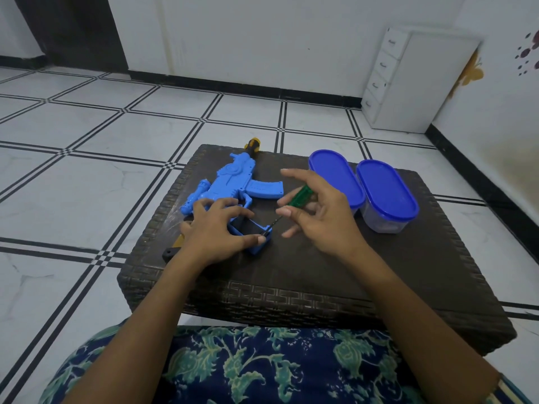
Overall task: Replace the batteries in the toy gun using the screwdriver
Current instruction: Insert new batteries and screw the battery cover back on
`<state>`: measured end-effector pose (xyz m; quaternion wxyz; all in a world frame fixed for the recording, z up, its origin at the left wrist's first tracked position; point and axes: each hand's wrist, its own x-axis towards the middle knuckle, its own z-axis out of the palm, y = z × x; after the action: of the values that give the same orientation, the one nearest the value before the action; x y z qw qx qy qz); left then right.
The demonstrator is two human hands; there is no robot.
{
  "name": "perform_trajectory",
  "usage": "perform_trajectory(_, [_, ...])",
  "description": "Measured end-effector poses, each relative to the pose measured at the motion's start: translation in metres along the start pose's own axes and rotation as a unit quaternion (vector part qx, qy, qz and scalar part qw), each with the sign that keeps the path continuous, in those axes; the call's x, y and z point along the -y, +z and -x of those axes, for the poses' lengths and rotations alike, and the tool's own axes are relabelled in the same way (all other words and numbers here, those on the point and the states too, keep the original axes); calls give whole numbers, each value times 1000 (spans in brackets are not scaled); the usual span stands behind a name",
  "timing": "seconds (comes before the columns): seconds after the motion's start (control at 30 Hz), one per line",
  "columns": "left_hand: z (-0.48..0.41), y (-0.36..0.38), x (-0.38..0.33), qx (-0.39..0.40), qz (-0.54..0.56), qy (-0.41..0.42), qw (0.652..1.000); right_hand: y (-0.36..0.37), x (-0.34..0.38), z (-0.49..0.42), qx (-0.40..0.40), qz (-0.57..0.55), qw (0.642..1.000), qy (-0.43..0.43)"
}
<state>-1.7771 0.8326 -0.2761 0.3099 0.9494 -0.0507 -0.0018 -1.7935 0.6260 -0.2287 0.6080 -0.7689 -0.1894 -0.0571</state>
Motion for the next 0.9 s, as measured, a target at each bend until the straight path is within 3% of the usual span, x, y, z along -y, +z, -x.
perform_trajectory(0.17, [2, -1, -4, 0, 3, -9, 1000, 0, -2, -1, -23, 73, 997, -6])
perform_trajectory(0.27, [3, -3, -5, -5, -4, -11, 1000, 1, 0, 0, 6, 30, 999, 12])
perform_trajectory(0.43, [2, -2, -4, -1, 2, -5, 1000, 1, -1, 0, -38, 103, 994, 7])
perform_trajectory(0.57, [4, -2, -7, -4, -2, -13, 1000, 1, 0, 0, -12, 51, 998, 27])
perform_trajectory(0.9, [2, -11, 4, 79, -27, 19, 996, -8, 4, -2, -214, 107, 971, 17])
